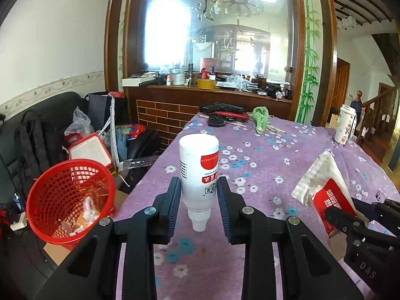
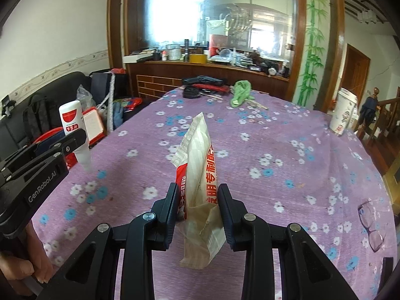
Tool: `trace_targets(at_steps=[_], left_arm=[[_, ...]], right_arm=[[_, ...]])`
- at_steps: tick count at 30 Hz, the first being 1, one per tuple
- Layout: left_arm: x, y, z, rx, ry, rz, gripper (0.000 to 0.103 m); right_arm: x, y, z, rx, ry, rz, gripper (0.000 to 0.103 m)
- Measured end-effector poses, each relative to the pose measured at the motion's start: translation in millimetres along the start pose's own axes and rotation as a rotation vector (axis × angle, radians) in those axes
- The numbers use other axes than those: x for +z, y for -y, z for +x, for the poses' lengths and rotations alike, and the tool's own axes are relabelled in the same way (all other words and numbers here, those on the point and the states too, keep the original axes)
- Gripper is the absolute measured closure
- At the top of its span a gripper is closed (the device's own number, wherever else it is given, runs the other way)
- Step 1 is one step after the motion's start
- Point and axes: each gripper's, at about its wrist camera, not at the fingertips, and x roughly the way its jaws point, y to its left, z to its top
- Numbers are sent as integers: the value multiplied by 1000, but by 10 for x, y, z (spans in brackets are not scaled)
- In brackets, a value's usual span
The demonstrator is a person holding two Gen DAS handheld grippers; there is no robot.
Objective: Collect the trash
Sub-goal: 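Carry the bottle and wrapper over the red wastebasket with both grippers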
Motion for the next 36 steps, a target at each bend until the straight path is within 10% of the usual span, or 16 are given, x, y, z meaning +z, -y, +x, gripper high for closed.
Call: trace_targets(at_steps=[36], left_arm=[[-126,-2109,-18,264,-56,-242,74]], right_arm=[[735,-1862,538,359,-88,-174,68]])
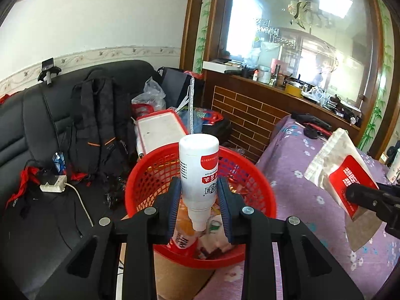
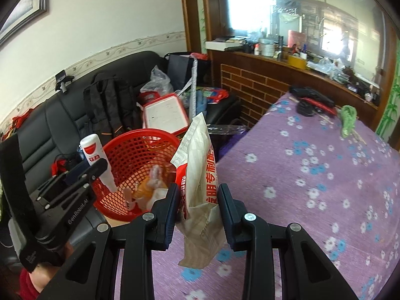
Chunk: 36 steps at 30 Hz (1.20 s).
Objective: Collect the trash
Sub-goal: 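Carry the bottle and wrapper over the red wastebasket with both grippers, then open both grippers to drop the bottle and wrapper into the basket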
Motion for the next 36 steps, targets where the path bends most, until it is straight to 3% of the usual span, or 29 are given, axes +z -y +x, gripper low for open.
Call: trace_targets(at_steps=[14,36], left_arm=[[-21,-111,264,-17,-56,21,74],[-66,-91,480,-5,-74,47,74]], right_arm=[[204,-245,528,95,-65,33,68],[385,-365,822,104,-75,49,68]])
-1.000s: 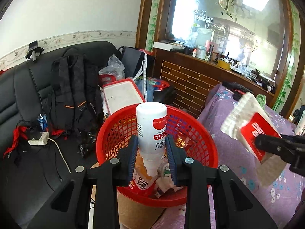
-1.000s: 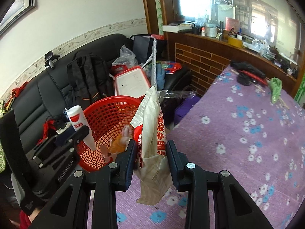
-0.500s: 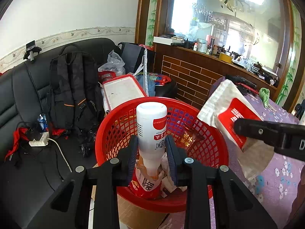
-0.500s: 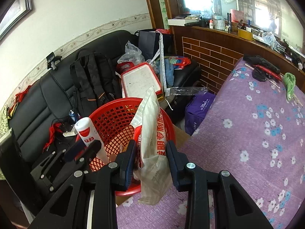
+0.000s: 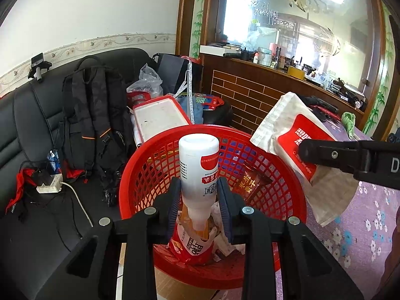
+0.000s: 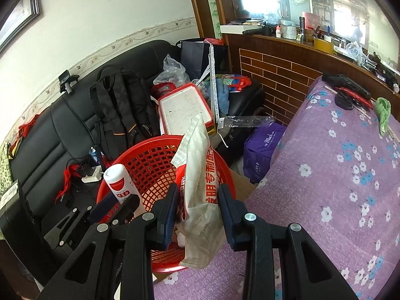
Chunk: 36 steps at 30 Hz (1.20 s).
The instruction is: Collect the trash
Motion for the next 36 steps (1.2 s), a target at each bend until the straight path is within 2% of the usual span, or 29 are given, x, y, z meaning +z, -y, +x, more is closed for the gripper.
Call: trace_targets(at_steps=[5,7,8,9,11,12,13,14,15,17,21,24,26,29,34,36], left_arm=[[0,-16,20,12,7,-2,74],[6,-20,8,19,18,0,63],[8,-26,-4,24,24,0,49],[12,-33,-24,31,32,-2,42],[20,-50,-95,44,54,-4,42],[25,-65,-139,48,60,-6,39],[29,-84,-217,54,71,-15,35],[31,-103,-284,57,82,-22,25],[32,-121,-370,61,101,-31,14],[7,-131,-600,84,154,-34,3],[-104,23,-929,101,176,8,0],[-217,199,-1066,122,161,53,0],[-323,340,-1177,147,166,87,0],[-471,574,-1321,167,175,143,0],[-680,931,-1573,217,218,239,0],[-746,978,-1665,220,235,233,0]], right_arm=[[28,-32,48,1,6,-10,66],[36,-53,17,12,21,-20,65],[39,-50,-17,12,30,-18,64],[39,-45,-41,10,35,-15,64],[25,-14,-151,-5,60,-9,63],[6,23,-247,-32,80,-8,60],[-7,42,-303,-49,88,-7,52],[-34,75,-386,-77,100,-7,42],[-90,122,-509,-113,118,-9,36],[-219,168,-711,-198,159,-29,25],[-566,222,-1073,-335,202,-72,16],[-833,261,-1313,-358,223,-86,12],[-1061,281,-1520,-417,246,-106,9],[-1299,346,-1761,-454,268,-113,6],[-1721,479,-2166,-505,296,-93,5],[-1878,518,-2284,-515,302,-84,5]])
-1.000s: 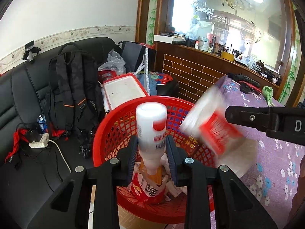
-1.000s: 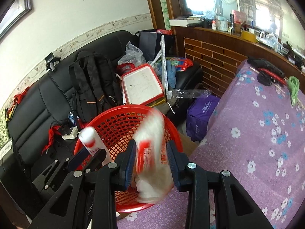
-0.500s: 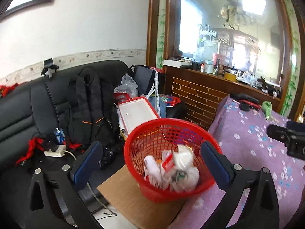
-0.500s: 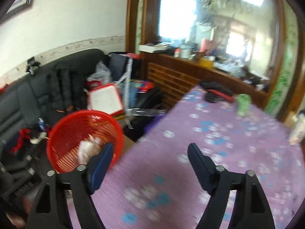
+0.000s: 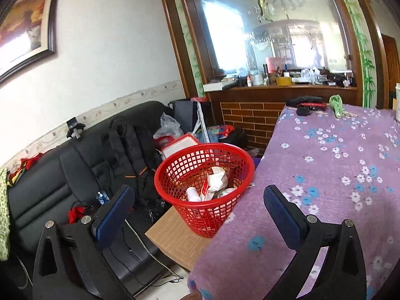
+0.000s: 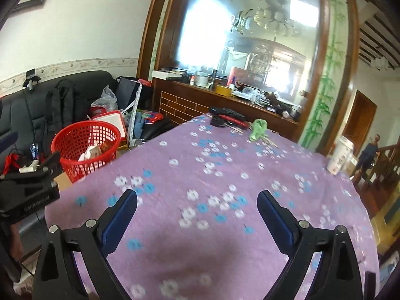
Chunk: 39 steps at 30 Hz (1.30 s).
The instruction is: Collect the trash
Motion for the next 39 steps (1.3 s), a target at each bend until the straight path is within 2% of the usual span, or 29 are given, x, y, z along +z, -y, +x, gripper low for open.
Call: trace_targets(at_steps=[6,9,16,21,27,39], left_arm=[[-41,37,-265,-59,2,-29,0],[-29,85,-360,-62,16,-17,0],[-12,141,-452,-99,11,-39,0],[-5,186,-474,-104,5,-31,0],[-22,262,-539,-86,35,6,0],[-45,279,-510,-97,17,18,0]], right_arm=[[-248,195,-212,-3,-18,63,4],[-335,260,-316,-30,-18,81,4],[-402,316,-511,-59,-11,90,4],[-395,306,-552,-65,0,82,4],[-391,299,-545,-59,-13,88,4],[-399,282,-493,-50,-34,86,4]])
